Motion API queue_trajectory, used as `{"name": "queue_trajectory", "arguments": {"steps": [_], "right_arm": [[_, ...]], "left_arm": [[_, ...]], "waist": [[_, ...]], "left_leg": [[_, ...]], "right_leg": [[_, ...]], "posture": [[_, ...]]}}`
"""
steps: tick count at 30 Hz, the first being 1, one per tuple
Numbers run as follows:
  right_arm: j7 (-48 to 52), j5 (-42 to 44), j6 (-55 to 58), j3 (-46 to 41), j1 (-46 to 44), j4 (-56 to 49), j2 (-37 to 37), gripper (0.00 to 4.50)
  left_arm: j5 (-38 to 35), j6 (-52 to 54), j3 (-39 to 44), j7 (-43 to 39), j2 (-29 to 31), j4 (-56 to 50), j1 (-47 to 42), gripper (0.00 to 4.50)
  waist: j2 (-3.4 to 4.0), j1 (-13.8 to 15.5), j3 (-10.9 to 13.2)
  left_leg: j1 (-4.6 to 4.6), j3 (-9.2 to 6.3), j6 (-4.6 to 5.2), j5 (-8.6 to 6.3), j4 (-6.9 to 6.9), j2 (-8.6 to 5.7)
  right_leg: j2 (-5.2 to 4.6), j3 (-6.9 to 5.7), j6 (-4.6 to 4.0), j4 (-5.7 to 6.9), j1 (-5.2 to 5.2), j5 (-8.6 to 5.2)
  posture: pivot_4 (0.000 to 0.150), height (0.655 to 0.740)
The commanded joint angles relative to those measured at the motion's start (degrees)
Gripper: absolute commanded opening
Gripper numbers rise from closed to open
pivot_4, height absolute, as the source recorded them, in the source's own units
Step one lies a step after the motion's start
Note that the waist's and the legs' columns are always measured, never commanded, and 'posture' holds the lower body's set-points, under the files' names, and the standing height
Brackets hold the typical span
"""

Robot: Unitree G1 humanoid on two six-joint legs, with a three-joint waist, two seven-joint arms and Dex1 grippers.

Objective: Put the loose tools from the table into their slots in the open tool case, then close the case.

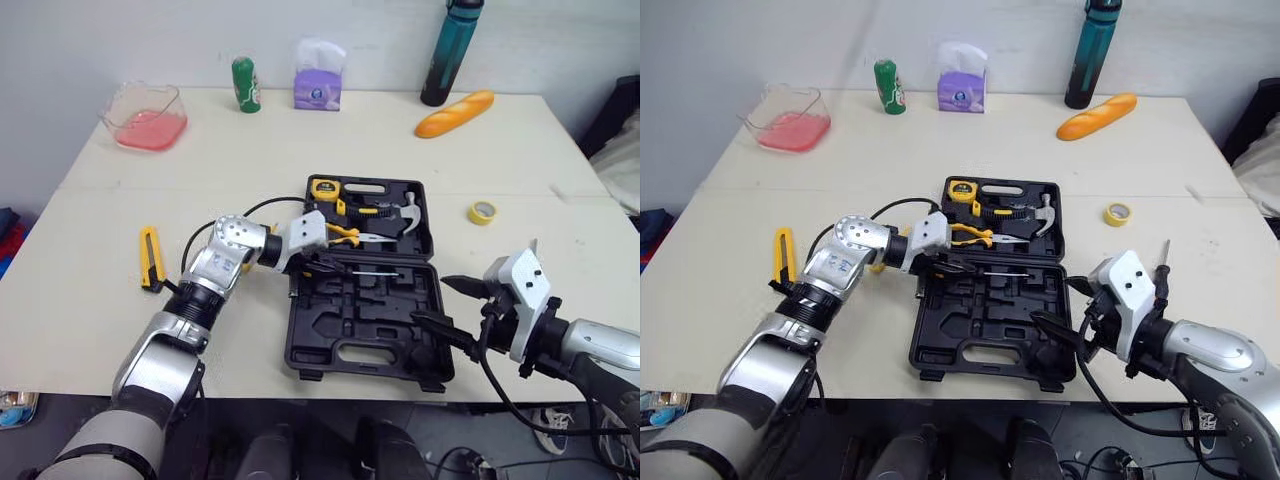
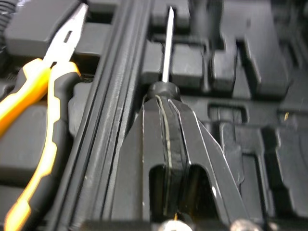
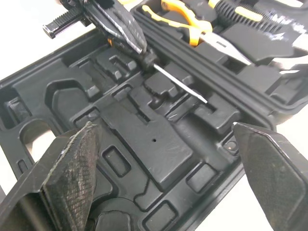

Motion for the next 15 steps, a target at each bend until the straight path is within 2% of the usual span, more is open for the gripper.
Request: {"name": "queue_trajectory", "arguments": {"steps": [1,2,6,13,15], "right_arm": [[-0.9,0.1,-0.5,0.0,0.3,-1.4,0.6,4.5],[-1.3,0.1,-0.1,-0.1,0.5,-1.3,0.6,4.5],[-2.0,0.2,0.4,-0.6,1.0,-0.7,0.4,4.5],[-0.3,0.0,-0.4,-1.3,1.9,0.2,-0.4,4.5],[1.1,-0.7,-1.4,-1.8,2.3,1.3,-0.9,4.5]], "left_arm": [[8.4,2.7,-7.1,1.8,1.3,7.0,4.9,0.1],[8.8,2.1,-7.3,2.4,1.1,7.6,4.7,0.1],[8.3,3.0,-5.8,6.3,-0.4,9.8,3.0,0.1],[5.6,1.8,-2.9,7.4,-0.4,8.6,3.2,0.1],[1.1,3.1,1.0,6.0,-0.4,4.7,3.7,0.1]], "waist": [[0.21,-0.4,-0.4],[0.23,-0.8,-0.8],[0.2,-0.8,-1.1],[0.23,-0.9,-1.3],[0.27,-1.0,-1.3]], "left_leg": [[0.36,0.05,0.05,-0.16,-0.05,0.08],[0.5,0.01,0.1,-0.34,-0.06,0.16],[1.33,-0.02,0.2,-0.8,-0.01,0.38],[1.4,-0.09,0.17,-0.82,0.03,0.38],[1.4,-0.08,0.16,-0.83,0.03,0.38]], "right_leg": [[0.0,0.01,-0.04,-0.08,0.41,-0.03],[-0.02,-0.03,-0.08,-0.17,0.81,-0.08],[-0.35,0.54,-0.23,-0.4,1.24,-0.21],[-0.49,0.57,-0.24,-0.39,1.32,-0.22],[-0.49,0.58,-0.24,-0.39,1.3,-0.22]], "posture": [[0.15,0.7394],[0.15,0.7394],[0.15,0.7394],[0.15,0.7394],[0.15,0.7394]]}}
